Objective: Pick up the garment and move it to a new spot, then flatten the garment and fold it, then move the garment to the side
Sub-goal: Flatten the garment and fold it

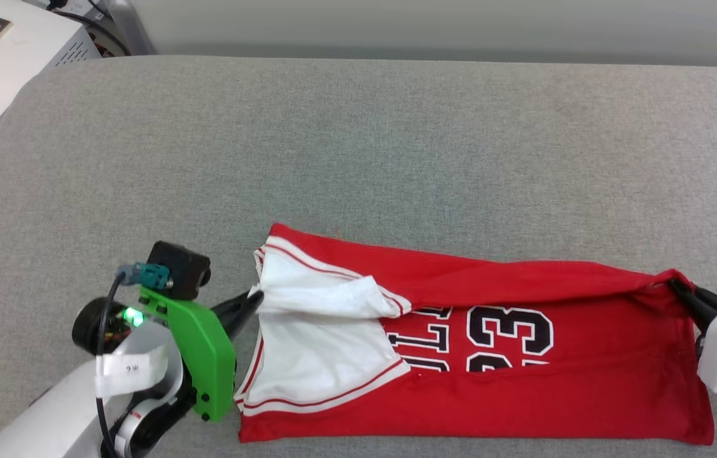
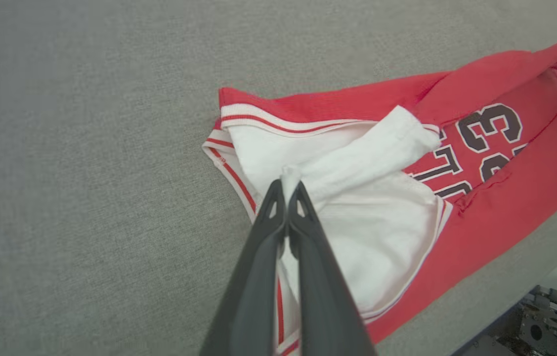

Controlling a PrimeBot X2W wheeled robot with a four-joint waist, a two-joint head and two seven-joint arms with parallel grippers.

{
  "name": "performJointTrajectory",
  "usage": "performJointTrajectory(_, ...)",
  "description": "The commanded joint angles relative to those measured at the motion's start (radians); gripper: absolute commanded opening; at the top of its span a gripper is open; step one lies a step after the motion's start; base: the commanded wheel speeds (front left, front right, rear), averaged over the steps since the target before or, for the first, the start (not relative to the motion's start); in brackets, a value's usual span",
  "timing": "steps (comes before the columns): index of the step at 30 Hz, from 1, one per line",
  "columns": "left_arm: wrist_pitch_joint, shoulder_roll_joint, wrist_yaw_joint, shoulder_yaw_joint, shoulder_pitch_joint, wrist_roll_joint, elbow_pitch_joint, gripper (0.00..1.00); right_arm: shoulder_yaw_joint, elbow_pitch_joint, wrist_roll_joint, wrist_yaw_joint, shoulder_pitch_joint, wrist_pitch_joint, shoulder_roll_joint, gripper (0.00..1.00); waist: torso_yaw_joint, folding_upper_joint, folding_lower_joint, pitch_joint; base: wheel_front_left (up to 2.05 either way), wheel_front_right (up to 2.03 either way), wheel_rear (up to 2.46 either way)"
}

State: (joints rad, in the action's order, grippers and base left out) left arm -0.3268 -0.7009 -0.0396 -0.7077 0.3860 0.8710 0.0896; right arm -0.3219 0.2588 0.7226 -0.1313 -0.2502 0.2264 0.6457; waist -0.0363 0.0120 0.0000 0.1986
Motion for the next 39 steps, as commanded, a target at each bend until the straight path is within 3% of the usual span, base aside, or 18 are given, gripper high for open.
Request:
performJointTrajectory(1,0.009,-0.013,-0.008,0.000,-0.032,0.017,0.001,0.00,-0.001,-0.008,0.010,0.001,0.025,0.006,0.013,0.00,-0.001,-0.0120,0.0000,-0.012,0.00,0.00,0.00)
performJointTrajectory(9,0.024,-0.026,-0.008,-0.014,-0.137,0.067,-0.004,0.00,-0.018,-0.045,0.050,0.001,0.110,0.059,0.058,0.00,-0.006,-0.0120,0.0000,-0.024,0.00,0.00,0.00)
performJointTrajectory(21,0.011,0.011,0.009,-0.068,-0.163,0.065,-0.080,0.00,-0.072,-0.054,0.057,0.001,0.137,0.109,0.093,0.00,-0.020,-0.0120,0.0000,-0.027,0.00,0.00,0.00)
performJointTrajectory(22,0.011,0.017,0.010,-0.069,-0.164,0.070,-0.087,0.24,-0.067,-0.045,0.069,0.001,0.140,0.116,0.085,0.32,-0.020,-0.0120,0.0000,-0.029,0.00,0.00,0.00)
performJointTrajectory(23,0.014,0.023,0.011,-0.070,-0.165,0.072,-0.095,1.00,-0.058,-0.035,0.090,0.001,0.143,0.132,0.072,1.00,-0.020,-0.0120,0.0000,-0.030,0.00,0.00,0.00)
performJointTrajectory(32,0.076,0.046,0.023,-0.065,-0.181,0.071,-0.132,1.00,-0.017,-0.080,0.121,0.001,0.161,0.197,0.049,1.00,-0.017,-0.0120,0.0000,-0.063,0.00,0.00,0.00)
performJointTrajectory(39,0.239,0.096,-0.010,0.027,-0.209,0.108,-0.139,1.00,0.125,-0.171,0.088,0.001,0.188,0.317,-0.007,1.00,-0.012,-0.0120,0.0000,-0.108,0.00,0.00,0.00)
